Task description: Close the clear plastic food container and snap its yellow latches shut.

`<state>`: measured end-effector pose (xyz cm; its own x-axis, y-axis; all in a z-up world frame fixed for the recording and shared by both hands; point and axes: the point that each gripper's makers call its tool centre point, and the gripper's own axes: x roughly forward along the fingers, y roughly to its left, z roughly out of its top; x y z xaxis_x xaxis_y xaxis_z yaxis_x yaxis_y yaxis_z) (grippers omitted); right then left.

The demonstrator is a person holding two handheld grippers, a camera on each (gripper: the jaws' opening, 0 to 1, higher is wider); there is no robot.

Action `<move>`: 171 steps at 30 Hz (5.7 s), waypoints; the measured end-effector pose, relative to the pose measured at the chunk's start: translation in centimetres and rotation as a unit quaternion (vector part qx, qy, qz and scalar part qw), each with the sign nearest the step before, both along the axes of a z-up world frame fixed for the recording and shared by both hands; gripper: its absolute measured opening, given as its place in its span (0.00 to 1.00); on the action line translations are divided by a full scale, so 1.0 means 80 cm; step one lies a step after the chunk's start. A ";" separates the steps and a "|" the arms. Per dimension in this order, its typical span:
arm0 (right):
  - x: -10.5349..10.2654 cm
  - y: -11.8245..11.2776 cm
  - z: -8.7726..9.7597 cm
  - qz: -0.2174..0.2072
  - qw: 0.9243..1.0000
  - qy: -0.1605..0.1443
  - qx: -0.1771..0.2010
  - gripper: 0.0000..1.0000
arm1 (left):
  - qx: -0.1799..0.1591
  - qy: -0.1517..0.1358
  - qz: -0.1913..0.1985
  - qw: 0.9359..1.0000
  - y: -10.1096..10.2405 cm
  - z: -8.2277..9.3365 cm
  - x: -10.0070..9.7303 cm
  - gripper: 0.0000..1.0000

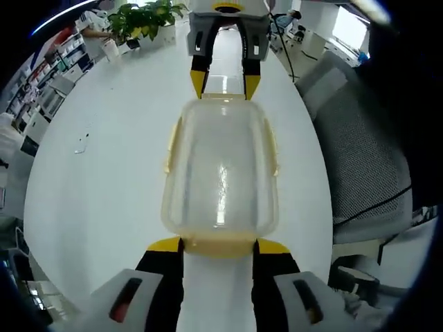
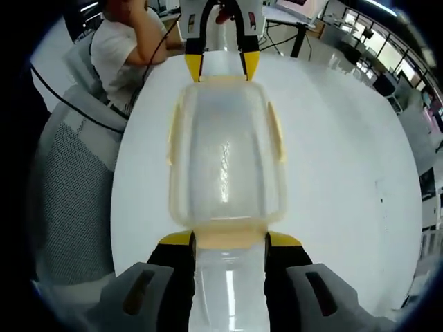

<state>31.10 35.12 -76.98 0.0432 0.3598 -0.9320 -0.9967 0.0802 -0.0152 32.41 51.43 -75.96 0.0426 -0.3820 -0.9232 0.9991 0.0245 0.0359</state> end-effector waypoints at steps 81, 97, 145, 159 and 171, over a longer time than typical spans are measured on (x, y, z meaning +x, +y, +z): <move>0.007 -0.183 -0.009 0.032 0.999 0.006 -0.014 0.35 | -0.003 0.010 0.040 0.999 -0.182 -0.007 -0.008 0.33; 0.008 -0.217 -0.014 0.026 0.999 0.007 -0.020 0.35 | -0.005 0.011 0.030 0.999 -0.216 -0.014 -0.003 0.33; 0.000 -0.260 -0.028 0.005 1.000 0.006 -0.009 0.36 | -0.001 0.016 0.010 1.000 -0.260 -0.037 -0.002 0.33; -0.003 -0.259 -0.031 0.008 1.000 0.013 0.009 0.36 | 0.012 0.008 0.004 1.000 -0.261 -0.041 -0.001 0.33; -0.003 -0.260 -0.031 0.008 1.000 0.010 0.012 0.38 | 0.018 0.006 -0.008 1.000 -0.260 -0.041 0.000 0.34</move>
<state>30.82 14.36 -79.47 0.0189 0.3822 -0.9239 -0.9979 0.0650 0.0065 32.40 30.61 -79.24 0.0260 -0.3486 -0.9369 0.9997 0.0082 0.0247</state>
